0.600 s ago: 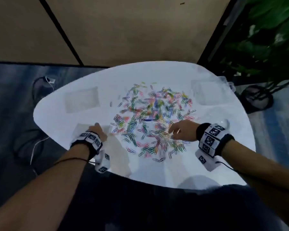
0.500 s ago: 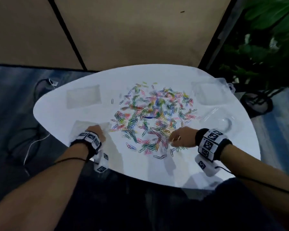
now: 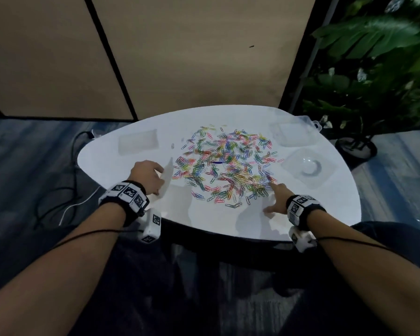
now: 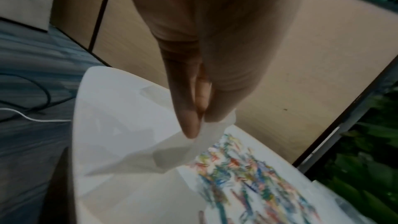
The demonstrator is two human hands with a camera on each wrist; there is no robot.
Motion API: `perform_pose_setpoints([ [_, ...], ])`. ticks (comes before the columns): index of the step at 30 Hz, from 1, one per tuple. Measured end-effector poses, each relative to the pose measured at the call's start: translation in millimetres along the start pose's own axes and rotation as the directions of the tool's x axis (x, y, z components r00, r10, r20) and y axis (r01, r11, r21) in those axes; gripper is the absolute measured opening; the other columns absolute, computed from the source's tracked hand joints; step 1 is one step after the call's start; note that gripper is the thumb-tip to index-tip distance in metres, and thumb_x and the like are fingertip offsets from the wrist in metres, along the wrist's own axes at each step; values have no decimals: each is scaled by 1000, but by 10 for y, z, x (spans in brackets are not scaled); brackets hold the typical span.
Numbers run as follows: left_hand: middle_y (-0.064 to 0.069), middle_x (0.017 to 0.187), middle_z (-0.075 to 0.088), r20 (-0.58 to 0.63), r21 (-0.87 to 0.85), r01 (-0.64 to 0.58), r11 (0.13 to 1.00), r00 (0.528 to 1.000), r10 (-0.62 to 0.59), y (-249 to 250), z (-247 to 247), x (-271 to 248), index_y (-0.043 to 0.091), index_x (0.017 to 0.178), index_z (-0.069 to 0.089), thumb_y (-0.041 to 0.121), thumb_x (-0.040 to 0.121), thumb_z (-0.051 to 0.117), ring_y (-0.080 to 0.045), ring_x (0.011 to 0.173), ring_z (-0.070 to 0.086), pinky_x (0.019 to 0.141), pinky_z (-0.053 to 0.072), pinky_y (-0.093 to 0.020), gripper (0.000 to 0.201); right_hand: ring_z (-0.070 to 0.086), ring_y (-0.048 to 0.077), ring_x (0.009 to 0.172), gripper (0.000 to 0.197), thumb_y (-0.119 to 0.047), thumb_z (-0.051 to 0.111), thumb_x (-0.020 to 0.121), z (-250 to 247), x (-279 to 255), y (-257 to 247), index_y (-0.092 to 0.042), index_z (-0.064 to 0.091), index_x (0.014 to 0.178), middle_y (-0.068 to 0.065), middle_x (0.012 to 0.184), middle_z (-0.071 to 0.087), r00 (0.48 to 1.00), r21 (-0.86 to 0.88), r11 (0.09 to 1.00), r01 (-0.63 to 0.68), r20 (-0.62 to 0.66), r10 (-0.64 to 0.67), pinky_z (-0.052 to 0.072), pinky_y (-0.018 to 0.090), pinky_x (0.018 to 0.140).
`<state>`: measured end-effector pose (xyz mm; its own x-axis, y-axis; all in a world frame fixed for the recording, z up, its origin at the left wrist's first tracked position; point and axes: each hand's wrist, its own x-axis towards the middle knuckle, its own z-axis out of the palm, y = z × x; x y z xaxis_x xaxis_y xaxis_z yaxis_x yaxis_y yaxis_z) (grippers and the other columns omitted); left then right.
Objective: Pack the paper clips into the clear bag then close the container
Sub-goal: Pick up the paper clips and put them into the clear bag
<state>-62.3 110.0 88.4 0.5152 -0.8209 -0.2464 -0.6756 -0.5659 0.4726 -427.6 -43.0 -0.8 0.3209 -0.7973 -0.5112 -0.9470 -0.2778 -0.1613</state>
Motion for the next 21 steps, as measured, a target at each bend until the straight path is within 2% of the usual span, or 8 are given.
perform_pose_setpoints([
  [4,-8,84,77,-32,-44,-48,998,998,47,187,104,-34,8,111,72,9,89,70,-19,53,71,65,59,-26,23,43,40,131,111,-58,77,70,95,215,-185,-16,16,154,22,148,33,997,1,999,39,-63,-39,43,46,105],
  [7,-8,89,75,11,24,-80,996,997,80,241,259,-13,7,103,75,11,93,65,-21,50,69,65,60,-28,15,37,42,134,103,-56,75,73,115,417,-420,-23,19,153,23,149,28,996,-40,996,80,-45,-82,43,50,104],
  [9,-9,87,75,50,63,-99,993,994,96,301,306,98,7,92,77,11,95,60,-25,55,73,67,62,-31,17,37,42,134,80,-40,71,82,81,482,-527,-24,30,149,20,147,29,997,-114,991,67,-34,-71,47,49,100],
  [11,-10,76,77,78,78,-93,993,993,87,362,331,229,6,82,77,12,96,56,-22,56,75,68,62,-29,26,43,38,130,52,-17,61,90,42,523,-600,-17,44,140,19,142,36,994,-210,975,75,-58,-89,50,44,97],
  [14,-12,70,77,121,67,-63,996,991,55,457,401,363,2,80,77,12,97,49,-7,44,68,58,55,-18,35,61,32,108,30,4,48,89,35,589,-667,-3,63,114,19,121,56,980,-267,958,107,-133,-147,55,38,89],
  [16,-13,77,78,149,17,-48,999,988,45,510,448,426,1,85,78,12,97,47,0,36,62,52,51,-15,34,65,30,94,26,7,49,86,29,630,-645,-3,69,99,17,105,65,974,-231,967,109,-170,-150,57,35,82],
  [18,-13,84,79,179,-23,-39,999,983,42,548,464,481,2,87,77,12,96,50,-3,39,65,51,50,-13,30,67,28,87,24,2,52,85,-55,662,-593,-6,74,89,14,94,71,979,-124,989,78,-178,-100,58,32,79],
  [21,-14,90,78,207,-80,-31,996,977,47,627,455,522,4,103,72,8,93,55,-19,59,75,66,60,-24,20,71,20,81,10,-13,70,82,-271,671,-491,-12,80,82,5,83,76,981,184,983,13,-193,23,58,26,77],
])
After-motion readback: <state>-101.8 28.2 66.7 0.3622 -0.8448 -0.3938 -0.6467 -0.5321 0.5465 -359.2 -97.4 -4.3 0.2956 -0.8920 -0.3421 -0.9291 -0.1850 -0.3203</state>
